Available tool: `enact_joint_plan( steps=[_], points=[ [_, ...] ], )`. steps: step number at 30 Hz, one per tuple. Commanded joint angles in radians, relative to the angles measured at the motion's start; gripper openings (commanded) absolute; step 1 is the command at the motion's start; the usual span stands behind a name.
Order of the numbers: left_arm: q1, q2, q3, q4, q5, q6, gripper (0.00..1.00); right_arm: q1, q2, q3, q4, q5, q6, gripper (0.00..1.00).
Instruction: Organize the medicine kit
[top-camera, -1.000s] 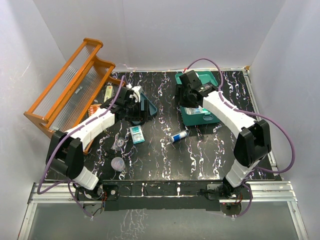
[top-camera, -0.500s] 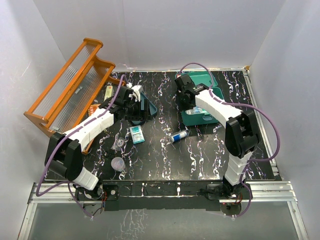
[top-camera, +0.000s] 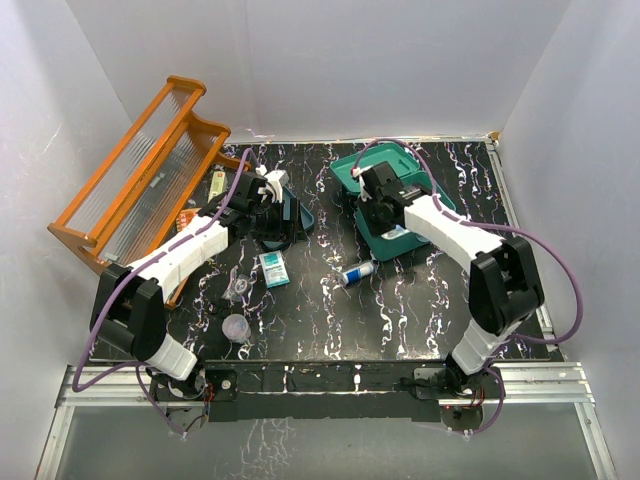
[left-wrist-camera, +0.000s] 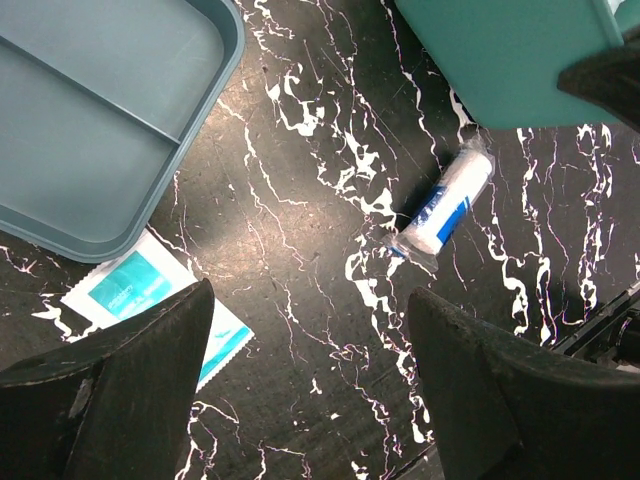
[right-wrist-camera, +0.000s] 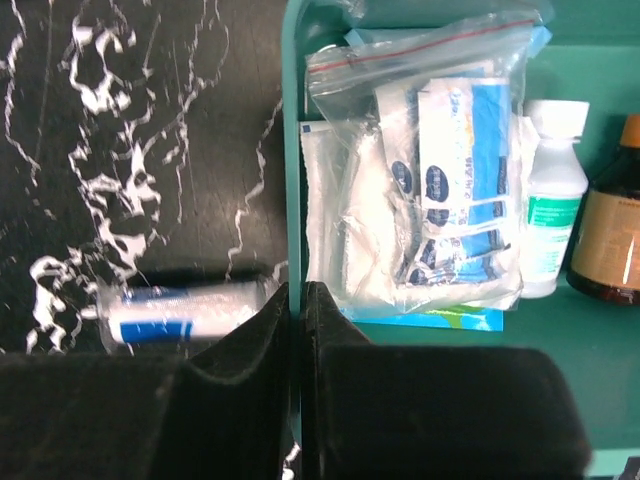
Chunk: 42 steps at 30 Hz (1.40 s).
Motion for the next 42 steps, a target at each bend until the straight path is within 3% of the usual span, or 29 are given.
enact_joint_plan(
  steps=[1,7,8,10,12,17,22,27,35,39,42],
  points=[
    [0.001,-0.027,-0.012,0.010,0.031,-0.002,0.76,0.001,-0.112,-0.073,0.021,-0.032,-0.101,0.02],
    [0.001,-0.028,-0.016,0.018,0.045,-0.010,0.76,0.000,-0.195,-0.161,0.027,0.004,-0.182,0.03],
    [0.001,-0.028,-0.016,0.019,0.045,-0.012,0.76,0.001,-0.195,-0.147,0.018,0.037,-0.163,0.07],
    [0.001,-0.026,-0.017,0.021,0.043,-0.014,0.76,0.000,-0.195,-0.102,-0.016,0.074,-0.106,0.25],
    [0.002,-0.026,-0.017,0.021,0.037,-0.014,0.76,0.000,-0.200,-0.057,-0.045,0.095,-0.029,0.37],
    [0.001,-0.038,-0.016,0.011,-0.003,-0.018,0.76,0.001,-0.260,-0.002,-0.055,0.103,0.259,0.48],
    [0.001,-0.083,-0.029,-0.007,-0.056,-0.037,0.76,0.027,-0.330,-0.065,0.013,0.033,0.695,0.45],
    [0.002,-0.170,-0.073,-0.003,-0.082,-0.051,0.77,0.160,-0.413,-0.190,0.111,0.230,1.010,0.40],
    [0.001,-0.320,-0.172,0.015,-0.095,-0.077,0.77,0.402,-0.312,-0.144,-0.062,0.491,1.342,0.40],
    [0.001,-0.381,-0.197,0.002,-0.114,-0.081,0.77,0.424,-0.196,-0.117,-0.232,0.526,1.525,0.45],
    [0.001,-0.422,-0.209,-0.022,-0.143,-0.078,0.78,0.425,-0.132,-0.109,-0.263,0.557,1.582,0.47]
  ],
)
